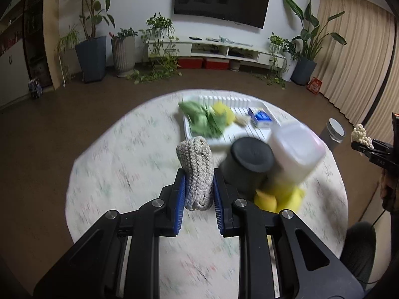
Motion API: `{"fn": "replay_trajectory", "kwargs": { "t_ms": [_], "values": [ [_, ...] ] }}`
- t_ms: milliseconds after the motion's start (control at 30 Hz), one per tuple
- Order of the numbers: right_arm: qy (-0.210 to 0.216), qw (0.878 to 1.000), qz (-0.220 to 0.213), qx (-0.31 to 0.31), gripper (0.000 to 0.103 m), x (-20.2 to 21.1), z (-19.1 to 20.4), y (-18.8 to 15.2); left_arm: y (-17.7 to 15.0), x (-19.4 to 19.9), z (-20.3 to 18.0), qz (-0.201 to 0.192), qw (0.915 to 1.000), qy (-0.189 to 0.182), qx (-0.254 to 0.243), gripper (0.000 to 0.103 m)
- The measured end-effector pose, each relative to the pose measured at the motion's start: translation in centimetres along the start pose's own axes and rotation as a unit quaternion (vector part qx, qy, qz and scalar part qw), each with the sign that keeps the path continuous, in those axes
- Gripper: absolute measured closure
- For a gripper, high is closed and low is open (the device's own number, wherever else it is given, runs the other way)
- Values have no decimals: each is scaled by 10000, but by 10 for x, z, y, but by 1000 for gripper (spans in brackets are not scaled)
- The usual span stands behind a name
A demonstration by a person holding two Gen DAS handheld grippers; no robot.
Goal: Organize soft objects
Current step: 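Carry the knitted pad and puffy scrubber over the white tray with both tools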
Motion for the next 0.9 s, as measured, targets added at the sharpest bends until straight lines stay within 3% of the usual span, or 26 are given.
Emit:
{"fn": "replay_trajectory", "kwargs": {
  "t_ms": [233, 500, 733, 900],
  "values": [
    [-223, 9996, -57, 167, 67, -48, -24, 75, 70, -47, 3, 29, 9988, 57, -476, 84],
    [-21, 9974, 47, 723, 67, -118, 12, 138, 133, -129, -3, 193, 9962, -246, -810, 84],
    [474, 9902, 412, 1251, 67, -186, 59, 160, 147, -215, -6, 639, 9925, -424, -953, 82],
    [919, 9794, 845, 1585, 67, -231, 90, 156, 133, -260, -13, 926, 9875, -572, -1144, 82]
  ]
}}
Point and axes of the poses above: each gripper's, at about its wrist camera, not at the fingertips, and x roughly against the way its jaws point, z to its left, y to its top, the point moved 4 cm from there along -x, roughly the way its jaws point, and after that the axes turned 2 degrees about -x, right-handed, at the moved point
